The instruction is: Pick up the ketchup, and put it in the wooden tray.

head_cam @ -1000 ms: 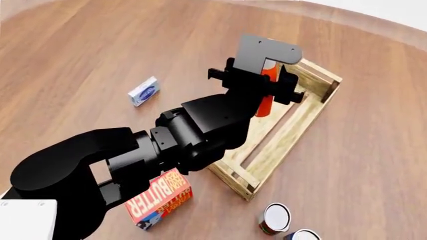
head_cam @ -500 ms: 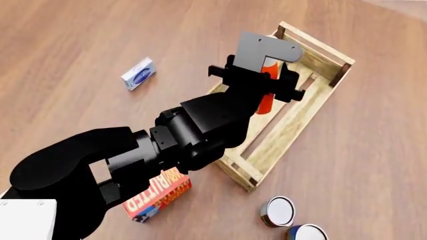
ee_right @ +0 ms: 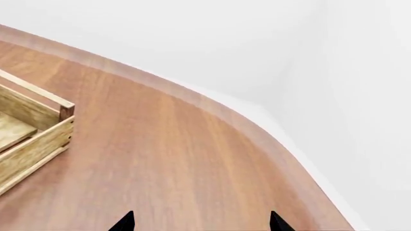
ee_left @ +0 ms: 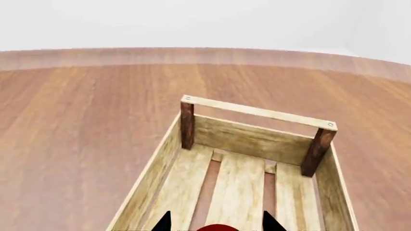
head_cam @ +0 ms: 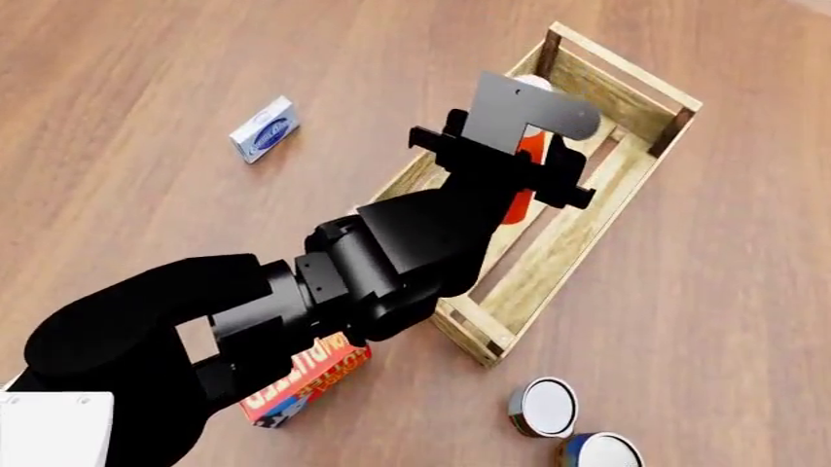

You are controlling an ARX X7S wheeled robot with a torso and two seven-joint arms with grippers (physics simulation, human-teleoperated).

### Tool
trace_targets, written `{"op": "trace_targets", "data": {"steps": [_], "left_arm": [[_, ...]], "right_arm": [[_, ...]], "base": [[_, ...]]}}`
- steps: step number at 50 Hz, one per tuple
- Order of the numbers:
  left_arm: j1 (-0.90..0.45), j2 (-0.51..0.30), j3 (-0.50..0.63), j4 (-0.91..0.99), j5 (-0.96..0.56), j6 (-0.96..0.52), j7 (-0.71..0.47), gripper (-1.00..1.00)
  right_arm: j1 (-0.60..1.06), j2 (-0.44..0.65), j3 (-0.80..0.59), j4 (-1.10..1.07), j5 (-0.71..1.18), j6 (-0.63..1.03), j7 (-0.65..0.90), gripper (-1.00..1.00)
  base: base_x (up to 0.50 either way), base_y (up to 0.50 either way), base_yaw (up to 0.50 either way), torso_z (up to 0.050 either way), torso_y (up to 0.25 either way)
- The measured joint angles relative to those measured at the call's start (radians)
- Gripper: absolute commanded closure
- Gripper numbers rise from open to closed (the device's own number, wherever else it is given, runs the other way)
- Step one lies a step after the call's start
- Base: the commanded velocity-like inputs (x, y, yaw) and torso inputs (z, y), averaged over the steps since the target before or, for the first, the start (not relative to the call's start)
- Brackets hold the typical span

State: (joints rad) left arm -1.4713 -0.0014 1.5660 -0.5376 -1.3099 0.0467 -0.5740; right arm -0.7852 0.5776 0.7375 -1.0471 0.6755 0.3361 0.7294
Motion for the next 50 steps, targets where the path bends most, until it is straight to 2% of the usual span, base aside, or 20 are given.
{"op": "trace_targets", "data": {"steps": [20, 32, 50], "left_arm": [[0.02, 0.0, -0.002, 0.002, 0.03, 0.004, -0.008, 1.0], [0.025, 0.0, -0.003, -0.002, 0.037, 0.006, -0.011, 1.0], [0.039, 0.0, -0.004, -0.005, 0.078, 0.01, -0.013, 1.0]], "right_arm": [[0.0, 0.004, 0.002, 0.0, 0.01, 0.007, 0.013, -1.0], [0.0, 0.006, 0.003, 0.0, 0.012, 0.01, 0.015, -1.0], [0.0, 0.006, 0.003, 0.0, 0.014, 0.01, 0.015, -1.0]], "base": [[0.0, 0.0, 0.0, 0.0, 0.0], [0.0, 0.0, 0.0, 0.0, -0.158], [0.0, 0.0, 0.0, 0.0, -0.001]]}}
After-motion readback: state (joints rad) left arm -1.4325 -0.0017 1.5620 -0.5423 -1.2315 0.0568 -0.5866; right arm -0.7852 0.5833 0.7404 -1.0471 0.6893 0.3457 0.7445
